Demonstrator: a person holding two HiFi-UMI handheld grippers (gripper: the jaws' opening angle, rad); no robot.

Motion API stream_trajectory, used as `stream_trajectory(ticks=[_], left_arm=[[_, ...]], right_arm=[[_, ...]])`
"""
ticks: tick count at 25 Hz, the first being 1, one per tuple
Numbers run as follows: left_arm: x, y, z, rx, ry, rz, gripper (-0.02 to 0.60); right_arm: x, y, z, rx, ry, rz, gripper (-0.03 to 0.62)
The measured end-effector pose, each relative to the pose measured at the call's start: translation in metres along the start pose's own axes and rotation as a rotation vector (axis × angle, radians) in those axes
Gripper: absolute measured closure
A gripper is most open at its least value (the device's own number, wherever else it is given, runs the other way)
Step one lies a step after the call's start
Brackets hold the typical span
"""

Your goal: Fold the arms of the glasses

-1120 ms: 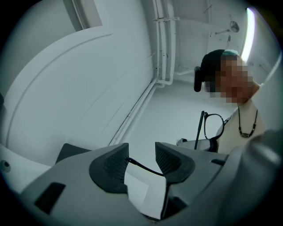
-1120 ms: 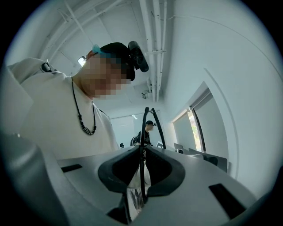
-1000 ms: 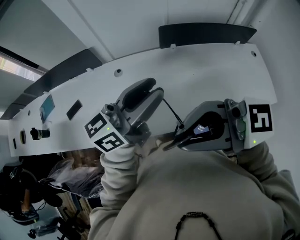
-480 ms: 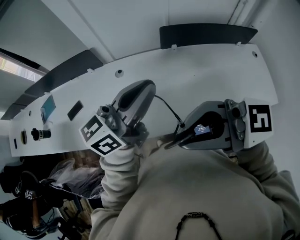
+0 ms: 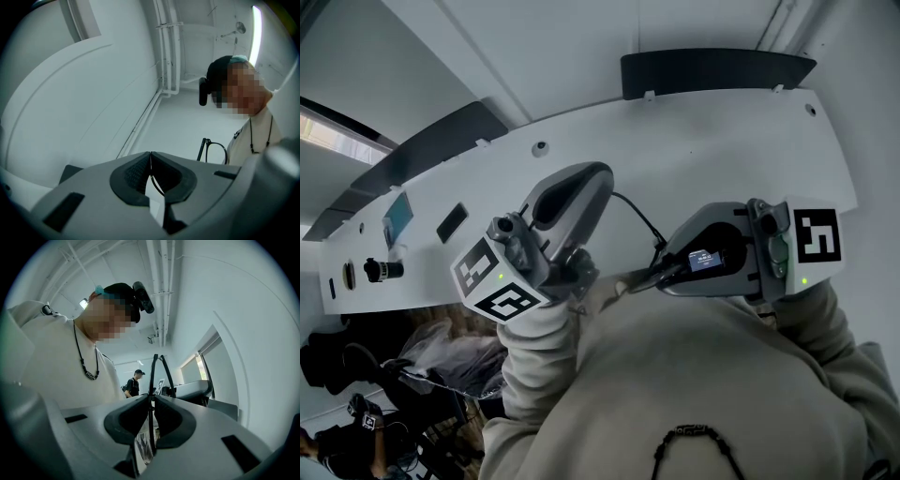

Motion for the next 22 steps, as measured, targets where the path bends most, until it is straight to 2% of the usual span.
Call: stream_trajectory(ticks=[22], left_arm=[[0.027, -0.051, -0.006, -0.128, 0.032, -0.076, 0.577]], right_arm=[[-0.006, -0.002, -0.007, -0.020, 0.036, -0.034, 0.537]])
Point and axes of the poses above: the fingertips, and each gripper's own axes: z backward along the fingers, y to its left, x out of its top, the point moved 4 cm from there along z, backward along the fingers, and after that the axes turned 3 degrees about -x, right-handed, at the moved point
